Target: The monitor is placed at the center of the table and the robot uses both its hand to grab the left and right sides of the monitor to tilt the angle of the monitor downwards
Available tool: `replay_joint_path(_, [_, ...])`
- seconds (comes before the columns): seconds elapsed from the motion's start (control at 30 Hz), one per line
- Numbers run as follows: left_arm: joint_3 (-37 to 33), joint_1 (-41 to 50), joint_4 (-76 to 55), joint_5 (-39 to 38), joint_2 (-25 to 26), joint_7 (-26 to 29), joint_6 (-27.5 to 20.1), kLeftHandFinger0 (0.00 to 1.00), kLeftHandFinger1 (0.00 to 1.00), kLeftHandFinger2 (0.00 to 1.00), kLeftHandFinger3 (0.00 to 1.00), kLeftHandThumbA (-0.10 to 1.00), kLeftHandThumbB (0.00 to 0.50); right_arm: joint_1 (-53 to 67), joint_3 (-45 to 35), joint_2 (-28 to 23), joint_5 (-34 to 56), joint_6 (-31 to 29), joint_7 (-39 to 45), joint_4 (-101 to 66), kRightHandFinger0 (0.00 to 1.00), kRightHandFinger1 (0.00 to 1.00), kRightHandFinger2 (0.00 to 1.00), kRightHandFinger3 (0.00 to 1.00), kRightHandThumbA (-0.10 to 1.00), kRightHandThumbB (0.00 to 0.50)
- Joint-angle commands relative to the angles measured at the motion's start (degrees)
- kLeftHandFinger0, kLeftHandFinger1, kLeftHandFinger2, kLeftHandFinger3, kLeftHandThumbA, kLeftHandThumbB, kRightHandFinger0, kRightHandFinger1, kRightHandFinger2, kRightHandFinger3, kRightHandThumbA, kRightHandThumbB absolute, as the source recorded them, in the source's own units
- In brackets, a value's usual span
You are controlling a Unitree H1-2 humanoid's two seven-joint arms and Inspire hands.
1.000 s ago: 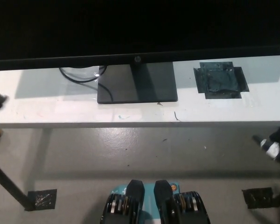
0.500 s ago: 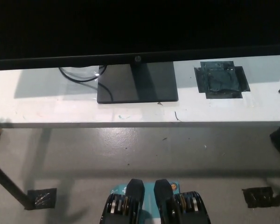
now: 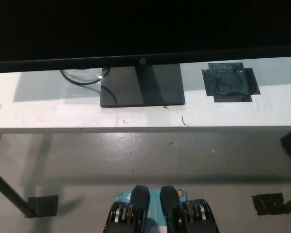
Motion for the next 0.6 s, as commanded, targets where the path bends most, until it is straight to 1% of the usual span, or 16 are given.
replay_joint_path(0.0, [-1.17, -4.65, 0.61, 2.65, 4.46, -1.66, 2.85, 1.0, 1.0, 1.0, 1.0, 0.95, 0.343, -8.62, -0.77, -2.2, 3.23, 0.86, 8.81, 5.47, 1.0, 1.0, 1.0, 1.0, 1.0, 0.398])
replay_joint_path(0.1, [-1.32, -4.69, 0.64, 2.67, 4.54, -1.59, 2.98, 1.0, 1.0, 1.0, 1.0, 0.96, 0.344, -9.1, -1.21, -2.09, 3.01, 0.3, 9.7, 6.58, 1.0, 1.0, 1.0, 1.0, 1.0, 0.4])
replay_joint_path(0.13, [-2.18, -6.46, 2.25, 3.34, 5.09, -2.14, 3.98, 1.0, 1.0, 1.0, 1.0, 0.98, 0.385, -11.63, -1.17, -1.78, 3.9, 0.95, 12.13, 9.71, 1.0, 1.0, 1.0, 1.0, 1.0, 0.369])
replay_joint_path(0.17, [-2.83, -7.79, 3.54, 3.18, 5.41, -2.92, 4.83, 1.0, 1.0, 1.0, 1.0, 1.0, 0.413, -13.23, -1.25, -1.57, 4.44, 1.44, 13.67, 11.73, 1.0, 1.0, 1.0, 1.0, 1.0, 0.334])
replay_joint_path(0.2, [-3.53, -8.8, 4.21, 2.83, 5.62, -3.76, 6.26, 1.0, 1.0, 1.0, 1.0, 1.0, 0.43, -14.29, -1.0, -1.63, 3.98, 1.74, 14.39, 13.06, 1.0, 1.0, 1.0, 1.0, 1.0, 0.322])
replay_joint_path(0.23, [-3.64, -8.92, 4.3, 2.8, 5.66, -3.83, 6.4, 1.0, 1.0, 1.0, 1.0, 1.0, 0.432, -14.5, -1.06, -1.62, 3.86, 1.62, 14.63, 13.45, 1.0, 1.0, 1.0, 1.0, 1.0, 0.321])
replay_joint_path(0.3, [-5.26, -11.29, 7.64, 3.58, 5.98, -4.62, 4.69, 1.0, 1.0, 1.0, 1.0, 1.0, 0.432, -16.13, -0.76, -1.93, 3.62, 2.32, 17.11, 15.87, 1.0, 1.0, 1.0, 1.0, 1.0, 0.332])
replay_joint_path(0.33, [-5.87, -12.09, 8.96, 4.19, 6.04, -4.41, 3.12, 1.0, 1.0, 1.0, 1.0, 1.0, 0.413, -16.31, -0.68, -1.95, 3.58, 2.91, 17.68, 15.45, 1.0, 1.0, 1.0, 1.0, 1.0, 0.362])
replay_joint_path(0.37, [-6.9, -13.45, 10.55, 5.93, 6.21, -3.8, 2.08, 1.0, 1.0, 1.0, 1.0, 1.0, 0.388, -17.31, -0.54, -2.14, 3.45, 4.09, 18.48, 16.29, 1.0, 1.0, 1.0, 1.0, 1.0, 0.449])
replay_joint_path(0.4, [-7.56, -14.47, 11.76, 6.43, 6.13, -3.65, 1.75, 1.0, 1.0, 1.0, 1.0, 1.0, 0.382, -17.98, -0.52, -2.17, 3.43, 4.21, 19.36, 16.96, 1.0, 1.0, 1.0, 1.0, 1.0, 0.475])
replay_joint_path(0.43, [-7.93, -15.04, 12.59, 6.48, 6.06, -3.52, 1.53, 1.0, 1.0, 1.0, 1.0, 1.0, 0.386, -18.56, -0.67, -2.07, 3.63, 3.59, 20.67, 18.13, 1.0, 1.0, 1.0, 1.0, 1.0, 0.467])
replay_joint_path(0.47, [-8.28, -15.9, 13.84, 5.49, 5.81, -4.41, 1.43, 1.0, 1.0, 1.0, 1.0, 0.96, 0.386, -19.04, -1.1, -1.84, 4.21, 4.15, 21.63, 18.86, 1.0, 1.0, 1.0, 1.0, 1.0, 0.452])
replay_joint_path(0.5, [-8.61, -16.59, 14.73, 5.36, 5.58, -4.59, 1.3, 1.0, 1.0, 1.0, 1.0, 0.94, 0.4, -19.46, -1.45, -1.62, 4.68, 4.78, 22.34, 19.36, 1.0, 1.0, 1.0, 1.0, 0.99, 0.445])
replay_joint_path(0.53, [-9.06, -17.09, 15.19, 5.98, 5.6, -4.27, 1.2, 1.0, 1.0, 1.0, 1.0, 0.95, 0.416, -19.82, -1.62, -1.49, 4.62, 4.78, 22.73, 19.86, 1.0, 1.0, 1.0, 1.0, 0.99, 0.436])
replay_joint_path(0.57, [-10.01, -17.88, 15.96, 7.32, 5.68, -4.0, 1.12, 1.0, 1.0, 1.0, 1.0, 0.97, 0.444, -20.17, -1.61, -1.36, 4.48, 4.72, 23.36, 20.21, 1.0, 1.0, 1.0, 1.0, 0.99, 0.426])
